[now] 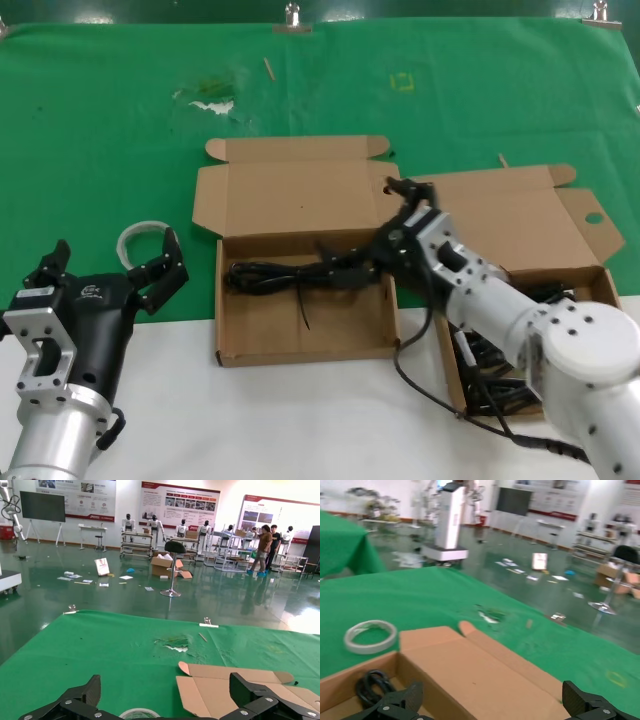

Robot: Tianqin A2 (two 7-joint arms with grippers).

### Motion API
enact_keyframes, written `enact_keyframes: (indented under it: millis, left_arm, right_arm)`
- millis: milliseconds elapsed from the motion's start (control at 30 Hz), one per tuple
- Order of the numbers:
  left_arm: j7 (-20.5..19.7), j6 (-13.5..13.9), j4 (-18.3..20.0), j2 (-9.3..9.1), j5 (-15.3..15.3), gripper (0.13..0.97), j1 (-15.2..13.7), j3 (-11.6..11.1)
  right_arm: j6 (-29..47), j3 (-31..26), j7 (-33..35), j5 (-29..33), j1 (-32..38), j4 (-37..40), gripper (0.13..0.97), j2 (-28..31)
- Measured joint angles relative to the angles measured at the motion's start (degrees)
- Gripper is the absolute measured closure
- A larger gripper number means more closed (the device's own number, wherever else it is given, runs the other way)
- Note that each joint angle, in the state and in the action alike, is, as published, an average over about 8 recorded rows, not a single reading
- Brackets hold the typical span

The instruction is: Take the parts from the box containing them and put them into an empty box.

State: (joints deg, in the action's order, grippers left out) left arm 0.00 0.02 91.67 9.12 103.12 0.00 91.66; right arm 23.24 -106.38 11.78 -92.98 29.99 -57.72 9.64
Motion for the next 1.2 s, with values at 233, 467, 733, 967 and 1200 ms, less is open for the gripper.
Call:
enact_keyframes:
  millis: [233,467,733,967,1200]
  left_arm:
    - [0.00,0.00,0.00,0.00,0.00,0.177,0.00,0.00]
    - [0.00,-0.01,0.00,0.00,0.01,0.143,0.00,0.00]
    - [0.00,-0.01,0.00,0.00,0.01,0.132,0.00,0.01]
    - [0.00,-0.01,0.00,0.00,0.01,0.132,0.00,0.01]
    - [0.00,-0.01,0.00,0.00,0.01,0.132,0.00,0.01]
  right_arm:
    - [-4.85,3.07,-2.46,-2.12,-6.26,-7.10,0.129,1.58]
    - [-9.69,6.17,-4.91,-4.25,-12.58,-14.21,0.129,3.17]
    - [-15.18,9.62,-7.70,-6.64,-19.60,-22.20,0.129,4.93]
    - [-19.81,12.54,-10.05,-8.66,-25.57,-28.96,0.129,6.44]
    - [-21.46,13.58,-10.89,-9.37,-27.69,-31.35,0.129,6.97]
